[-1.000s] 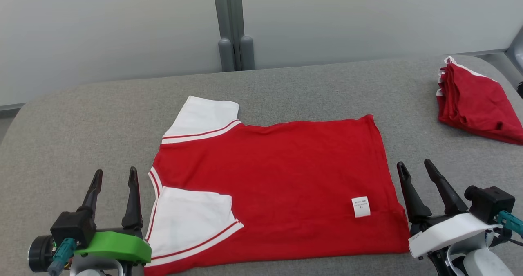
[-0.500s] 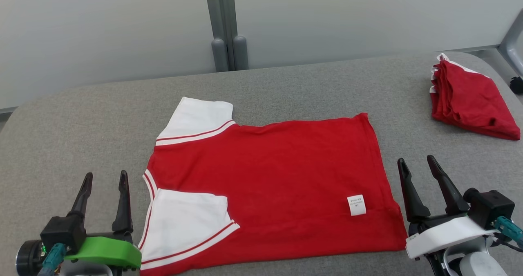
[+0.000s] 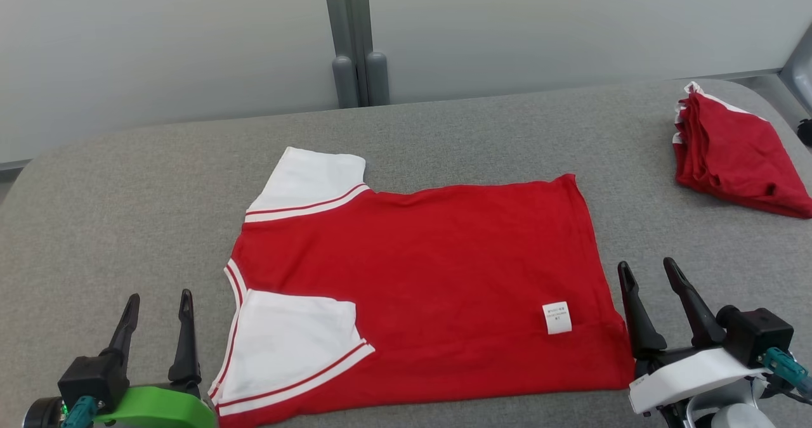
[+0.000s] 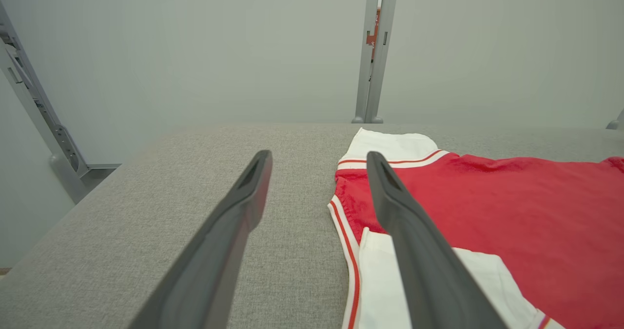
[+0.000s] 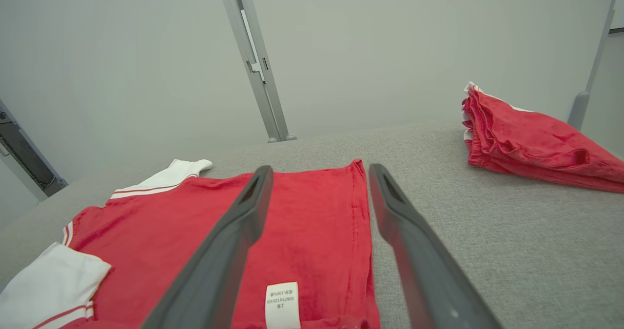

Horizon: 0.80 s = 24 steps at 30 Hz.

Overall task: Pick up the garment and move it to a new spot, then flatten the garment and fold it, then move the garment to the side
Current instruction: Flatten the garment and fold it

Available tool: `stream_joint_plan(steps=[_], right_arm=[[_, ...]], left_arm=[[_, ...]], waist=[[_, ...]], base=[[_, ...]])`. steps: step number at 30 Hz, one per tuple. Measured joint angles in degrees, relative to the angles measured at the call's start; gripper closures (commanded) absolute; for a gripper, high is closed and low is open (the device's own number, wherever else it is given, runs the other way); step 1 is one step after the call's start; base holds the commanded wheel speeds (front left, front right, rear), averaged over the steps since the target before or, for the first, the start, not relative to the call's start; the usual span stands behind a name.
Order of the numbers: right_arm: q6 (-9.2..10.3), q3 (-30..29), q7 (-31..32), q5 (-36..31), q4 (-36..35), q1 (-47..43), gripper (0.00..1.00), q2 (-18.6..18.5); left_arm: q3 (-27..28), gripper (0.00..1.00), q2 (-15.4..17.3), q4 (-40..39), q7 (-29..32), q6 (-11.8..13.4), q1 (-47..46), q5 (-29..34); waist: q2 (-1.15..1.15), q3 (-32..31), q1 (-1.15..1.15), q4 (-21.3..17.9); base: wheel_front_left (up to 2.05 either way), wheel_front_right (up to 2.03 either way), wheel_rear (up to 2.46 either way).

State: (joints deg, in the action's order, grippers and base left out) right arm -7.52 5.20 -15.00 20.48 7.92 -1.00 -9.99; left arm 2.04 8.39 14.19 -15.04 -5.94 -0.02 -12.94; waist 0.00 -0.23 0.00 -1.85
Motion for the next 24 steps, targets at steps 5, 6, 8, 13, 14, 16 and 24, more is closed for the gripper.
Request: stream_joint_plan(steps=[5, 6, 8, 13, 14, 16, 24], right_arm=[[0.00, 0.7, 0.0, 0.0, 1.9, 2.2, 0.00, -0.8], [0.00, 0.7, 0.0, 0.0, 2.4, 3.0, 0.00, -1.1], [0.00, 0.8, 0.4, 0.0, 3.4, 5.2, 0.00, -1.9], [0.00, 1.3, 2.7, 0.1, 6.2, 12.3, 0.00, -4.4], [0.00, 1.3, 3.3, 0.1, 7.0, 14.0, 0.00, -5.0], [0.00, 1.5, 4.6, 0.3, 8.4, 17.2, 0.00, -5.6], [0.00, 3.8, 9.5, 1.1, 15.8, 29.7, 0.00, -6.4]], left_arm=[[-0.2, 0.00, 1.1, 1.5, 0.0, -0.6, -2.5, 0.9], [-0.4, 0.00, 1.4, 1.6, 0.0, -0.6, -3.4, 1.1], [-1.0, 0.00, 2.1, 2.2, 0.0, -0.7, -5.9, 1.4], [-3.4, 0.00, 4.8, 5.0, 0.0, -1.2, -14.9, 1.5], [-4.1, 0.00, 5.3, 6.0, 0.2, -1.2, -17.1, 1.4], [-5.8, 0.00, 6.5, 7.5, 0.9, -1.3, -21.0, 1.2], [-16.1, 0.00, 11.2, 14.2, 5.2, -1.5, -37.9, -5.7]], waist=[[0.00, 0.7, 0.00, -0.3], [0.00, 0.9, 0.00, -0.4], [0.00, 1.6, 0.00, -0.5], [0.00, 3.9, 0.00, -0.7], [0.00, 4.6, 0.00, -0.7], [0.00, 5.8, 0.00, -0.8], [0.00, 12.1, 0.00, -1.9]], base=[[0.00, 0.00, 0.00], [0.00, 0.00, 0.00], [0.00, 0.00, 0.00], [0.00, 0.00, 0.00], [0.00, 0.00, 0.00], [0.00, 0.00, 0.00], [0.00, 0.00, 0.00]])
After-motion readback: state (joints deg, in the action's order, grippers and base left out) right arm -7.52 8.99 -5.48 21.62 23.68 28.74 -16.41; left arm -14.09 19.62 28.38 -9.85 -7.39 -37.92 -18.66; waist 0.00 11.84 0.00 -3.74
